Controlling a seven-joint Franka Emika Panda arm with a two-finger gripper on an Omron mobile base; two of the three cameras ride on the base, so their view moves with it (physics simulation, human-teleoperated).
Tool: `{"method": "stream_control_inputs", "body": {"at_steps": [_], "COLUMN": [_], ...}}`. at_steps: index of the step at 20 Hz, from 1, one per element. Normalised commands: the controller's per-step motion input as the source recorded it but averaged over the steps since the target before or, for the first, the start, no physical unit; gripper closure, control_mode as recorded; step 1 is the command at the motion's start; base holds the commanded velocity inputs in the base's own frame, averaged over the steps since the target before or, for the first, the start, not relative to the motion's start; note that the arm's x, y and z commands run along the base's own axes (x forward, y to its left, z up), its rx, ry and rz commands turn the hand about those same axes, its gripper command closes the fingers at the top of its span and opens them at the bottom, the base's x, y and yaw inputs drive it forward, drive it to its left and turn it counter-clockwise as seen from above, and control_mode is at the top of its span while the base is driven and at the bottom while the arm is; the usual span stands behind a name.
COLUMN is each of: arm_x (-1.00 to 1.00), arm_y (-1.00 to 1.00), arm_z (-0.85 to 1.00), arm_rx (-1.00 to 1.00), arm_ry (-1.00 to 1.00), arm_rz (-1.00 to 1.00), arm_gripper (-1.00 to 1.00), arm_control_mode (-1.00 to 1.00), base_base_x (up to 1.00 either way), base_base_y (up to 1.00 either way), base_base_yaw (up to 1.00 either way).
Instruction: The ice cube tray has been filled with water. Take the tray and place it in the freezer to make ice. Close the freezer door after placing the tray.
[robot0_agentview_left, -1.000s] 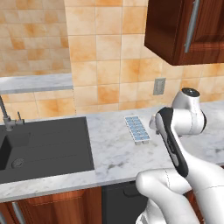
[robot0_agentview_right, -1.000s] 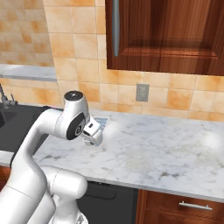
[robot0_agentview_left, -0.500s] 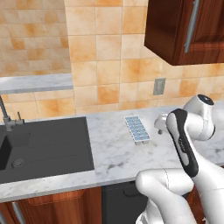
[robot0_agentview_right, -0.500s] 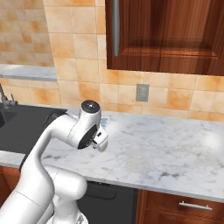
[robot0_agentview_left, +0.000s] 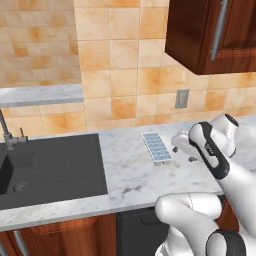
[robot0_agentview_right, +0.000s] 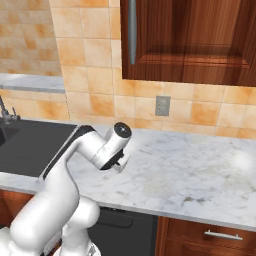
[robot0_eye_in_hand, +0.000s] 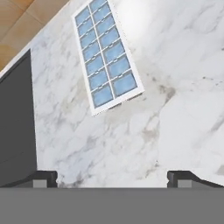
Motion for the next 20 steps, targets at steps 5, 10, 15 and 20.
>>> {"method": "stream_control_inputs", "body": {"at_steps": [5,10,15,20], "arm_x": [0.70,0.60,0.47,0.32], "arm_y": [0.00,-0.08,-0.18,-0.01], "arm_z": [-0.10,-0.15,-0.27,-0.31], "arm_rx": [0.13,0.08,0.02,0.00], "arm_ry": [0.12,0.09,0.02,0.00], "arm_rz": [0.13,0.10,0.10,0.07], "arm_gripper": [-1.00,-1.00,-1.00,-1.00], "arm_control_mode": [-1.00,-1.00,-1.00,-1.00], "base_base_x": [0.00,0.00,0.00,0.00], "base_base_y": [0.00,0.00,0.00,0.00], "base_base_yaw": [0.00,0.00,0.00,0.00]}}
